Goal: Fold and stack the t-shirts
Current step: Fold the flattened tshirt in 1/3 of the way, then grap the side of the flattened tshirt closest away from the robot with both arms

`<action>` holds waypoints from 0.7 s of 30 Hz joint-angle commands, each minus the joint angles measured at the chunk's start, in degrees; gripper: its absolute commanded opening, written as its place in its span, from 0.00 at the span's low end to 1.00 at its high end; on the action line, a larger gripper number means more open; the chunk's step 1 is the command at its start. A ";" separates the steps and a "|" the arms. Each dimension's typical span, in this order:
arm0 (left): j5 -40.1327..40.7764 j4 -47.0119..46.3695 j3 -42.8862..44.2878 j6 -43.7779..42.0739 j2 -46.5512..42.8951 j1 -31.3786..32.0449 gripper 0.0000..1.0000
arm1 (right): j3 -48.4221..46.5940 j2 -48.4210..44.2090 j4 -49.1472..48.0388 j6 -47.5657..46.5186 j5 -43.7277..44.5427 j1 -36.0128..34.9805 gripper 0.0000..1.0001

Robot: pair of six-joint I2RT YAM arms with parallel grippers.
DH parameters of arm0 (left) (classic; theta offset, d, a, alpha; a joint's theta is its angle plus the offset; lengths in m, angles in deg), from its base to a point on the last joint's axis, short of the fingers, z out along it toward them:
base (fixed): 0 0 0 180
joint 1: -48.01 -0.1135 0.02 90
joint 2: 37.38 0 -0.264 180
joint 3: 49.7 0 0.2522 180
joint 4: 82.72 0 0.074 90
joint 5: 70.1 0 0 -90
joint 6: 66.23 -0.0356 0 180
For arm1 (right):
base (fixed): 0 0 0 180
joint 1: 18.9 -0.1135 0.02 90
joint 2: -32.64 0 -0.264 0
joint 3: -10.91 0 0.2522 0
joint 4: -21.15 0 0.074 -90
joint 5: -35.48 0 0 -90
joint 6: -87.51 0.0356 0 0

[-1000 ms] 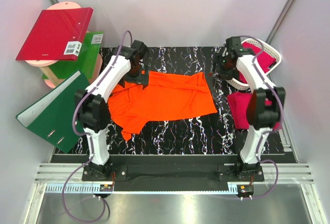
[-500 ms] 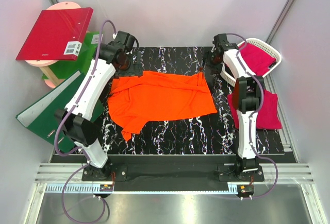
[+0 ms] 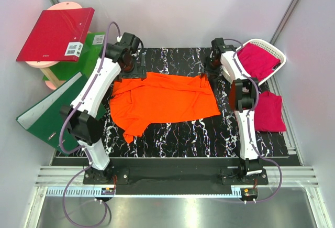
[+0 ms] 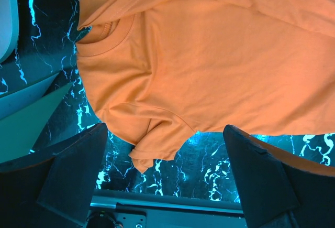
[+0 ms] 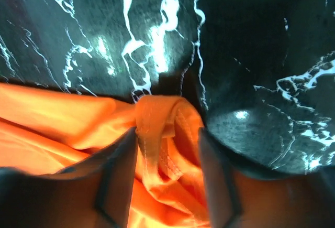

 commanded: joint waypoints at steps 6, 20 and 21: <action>0.02 0.77 5.85 0.78 3.68 -0.07 0.99 | -5.16 2.07 2.78 0.87 1.62 -0.01 0.00; 0.19 1.47 3.04 2.01 2.20 0.01 0.99 | -14.21 5.23 -6.69 4.56 12.95 -0.01 0.00; 0.11 1.47 2.43 2.19 2.02 0.01 0.99 | -15.18 5.32 -7.67 4.65 13.22 0.07 0.00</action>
